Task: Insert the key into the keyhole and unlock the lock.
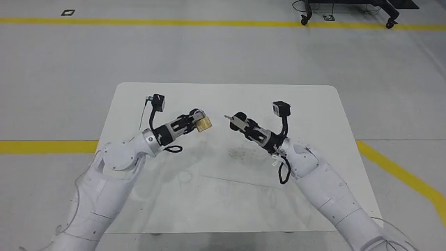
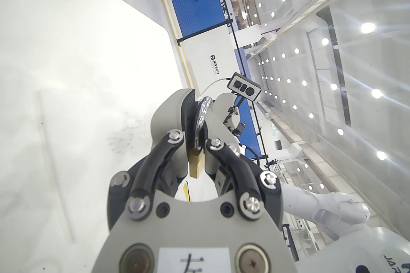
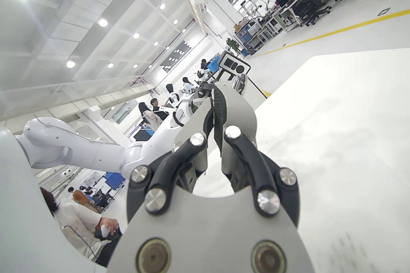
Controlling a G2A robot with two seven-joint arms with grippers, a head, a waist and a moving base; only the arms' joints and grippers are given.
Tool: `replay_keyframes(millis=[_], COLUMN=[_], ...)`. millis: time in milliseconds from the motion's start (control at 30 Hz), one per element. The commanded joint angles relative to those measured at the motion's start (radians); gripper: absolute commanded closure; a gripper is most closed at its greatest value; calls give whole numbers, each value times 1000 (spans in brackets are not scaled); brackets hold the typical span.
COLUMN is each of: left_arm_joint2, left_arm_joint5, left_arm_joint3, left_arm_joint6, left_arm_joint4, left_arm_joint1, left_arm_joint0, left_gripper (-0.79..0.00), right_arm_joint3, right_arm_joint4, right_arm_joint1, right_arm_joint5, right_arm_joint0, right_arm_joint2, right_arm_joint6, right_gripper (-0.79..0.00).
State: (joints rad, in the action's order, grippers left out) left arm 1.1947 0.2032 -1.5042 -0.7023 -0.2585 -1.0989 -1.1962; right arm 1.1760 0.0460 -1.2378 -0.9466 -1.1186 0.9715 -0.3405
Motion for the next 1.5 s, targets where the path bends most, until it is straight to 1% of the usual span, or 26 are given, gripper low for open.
replay_keyframes(millis=[0, 100, 167, 200, 233, 267, 300, 333, 400, 433, 500, 600, 667, 700, 733, 800, 1100, 1167, 1333, 1467], left_arm_joint2=[0, 0, -18, -23, -25, -25, -25, -22, -22, -23, -38, -83, -111, -129, -138, -140, -140, -149, -162, -153], left_arm_joint5=[0, 0, -92, -161, -212, -246, -307, -356, -472, -510, -613, -689, -701, -710, -705, -674, -674, -674, -749, -728], left_arm_joint3=[0, 0, 13, 25, 23, 24, 38, 39, 62, 69, 106, 156, 188, 197, 205, 219, 219, 215, 227, 222], left_arm_joint6=[0, 0, -10, -21, -39, -66, -99, -128, -193, -213, -273, -306, -313, -317, -315, -294, -294, -282, -246, -174], left_arm_joint4=[1, 1, -45, -89, -124, -150, -189, -182, -206, -185, -211, -188, -213, -216, -228, -278, -278, -272, -303, -334], left_arm_joint1=[0, 0, -4, -6, -8, -8, -8, -6, -2, 1, 0, -7, -17, -21, -25, -33, -33, -34, -38, -43], left_arm_joint0=[-1, -1, -8, -6, 5, 13, 18, 36, 62, 82, 118, 190, 224, 236, 243, 236, 236, 224, 213, 209], left_gripper=[0, 0, 0, 0, 0, 0, 0, 0, 0, 0, 0, 0, 0, 0, 0, 0, 0, 0, 0, 0], right_arm_joint3=[-1, -1, -1, -1, 10, 21, 23, 30, 75, 111, 210, 382, 500, 575, 624, 624, 624, 624, 684, 732], right_arm_joint4=[1, 1, 1, -8, -12, -38, -80, -125, -274, -371, -561, -824, -997, -1132, -1223, -1223, -1223, -1227, -1423, -1554], right_arm_joint1=[0, 0, 0, -2, -4, -4, -2, 2, 14, 22, 38, 58, 70, 78, 85, 85, 85, 85, 78, 74], right_arm_joint5=[0, 0, 0, 38, 62, 56, 49, 42, 10, 3, -8, -6, -24, -66, -66, -66, -66, -60, 19, 101], right_arm_joint0=[1, 1, 1, -4, -1, 8, 17, 21, 28, 24, -6, -64, -95, -99, -112, -112, -112, -113, -100, -97], right_arm_joint2=[-1, -1, -1, -15, -22, -25, -19, -8, 31, 61, 125, 212, 247, 244, 233, 233, 233, 232, 133, 72], right_arm_joint6=[0, 0, 0, -14, -22, -39, -50, -52, -58, -52, -17, 19, 12, -38, -72, -72, -72, -73, -111, -150], right_gripper=[0, 0, 0, 0, 0, 0, 0, 0, 0, 0, 0, 0, 0, 0, 0, 0, 0, 0, 0, 0])
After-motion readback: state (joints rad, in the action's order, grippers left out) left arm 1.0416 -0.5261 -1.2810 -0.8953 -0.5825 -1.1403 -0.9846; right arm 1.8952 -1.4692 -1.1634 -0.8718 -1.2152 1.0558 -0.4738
